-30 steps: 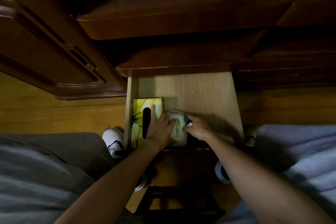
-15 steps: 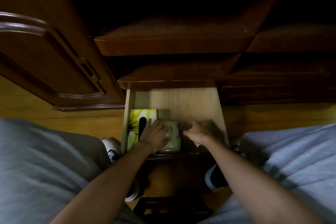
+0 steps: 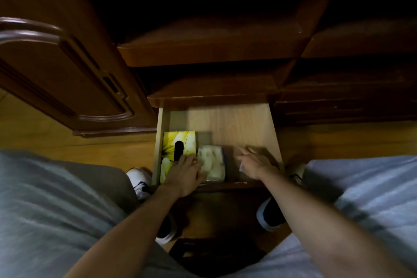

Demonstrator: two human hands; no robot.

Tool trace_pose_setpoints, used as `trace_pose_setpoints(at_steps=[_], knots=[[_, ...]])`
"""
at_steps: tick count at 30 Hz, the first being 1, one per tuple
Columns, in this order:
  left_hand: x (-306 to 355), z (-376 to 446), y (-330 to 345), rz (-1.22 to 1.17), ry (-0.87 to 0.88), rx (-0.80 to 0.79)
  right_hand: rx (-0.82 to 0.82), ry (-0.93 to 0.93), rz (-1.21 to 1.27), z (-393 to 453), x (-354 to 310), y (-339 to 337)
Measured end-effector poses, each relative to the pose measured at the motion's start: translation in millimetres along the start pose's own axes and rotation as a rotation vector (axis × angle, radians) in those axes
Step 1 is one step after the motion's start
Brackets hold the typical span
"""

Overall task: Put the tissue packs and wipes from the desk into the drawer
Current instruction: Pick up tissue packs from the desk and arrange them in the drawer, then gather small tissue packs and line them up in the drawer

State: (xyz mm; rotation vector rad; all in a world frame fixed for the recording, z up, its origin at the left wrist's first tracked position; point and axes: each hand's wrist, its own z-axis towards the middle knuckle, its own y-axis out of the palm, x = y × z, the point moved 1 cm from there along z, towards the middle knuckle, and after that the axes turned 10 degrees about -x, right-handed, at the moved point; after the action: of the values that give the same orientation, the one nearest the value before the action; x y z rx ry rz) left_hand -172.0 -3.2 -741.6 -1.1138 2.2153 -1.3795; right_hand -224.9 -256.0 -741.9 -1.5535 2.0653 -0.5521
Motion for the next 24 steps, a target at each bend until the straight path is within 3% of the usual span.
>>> trace_pose_setpoints(at_steps=[8,17,20,24], knots=[[-7,10,26,-0.244,-0.060,-0.146,-0.055,0.179,-0.185,3,10,9],[-6,8,19,-0.161,-0.078,-0.164,-0.055,0.181,-0.264,-6,7,9],[-4,1,16,-0.165,-0.081,-0.180,0.007,0.123,-0.095,-16,16,1],[3,-3,-27,-0.202,-0.070,0.016,0.336,0.032,0.292,-42,11,-48]])
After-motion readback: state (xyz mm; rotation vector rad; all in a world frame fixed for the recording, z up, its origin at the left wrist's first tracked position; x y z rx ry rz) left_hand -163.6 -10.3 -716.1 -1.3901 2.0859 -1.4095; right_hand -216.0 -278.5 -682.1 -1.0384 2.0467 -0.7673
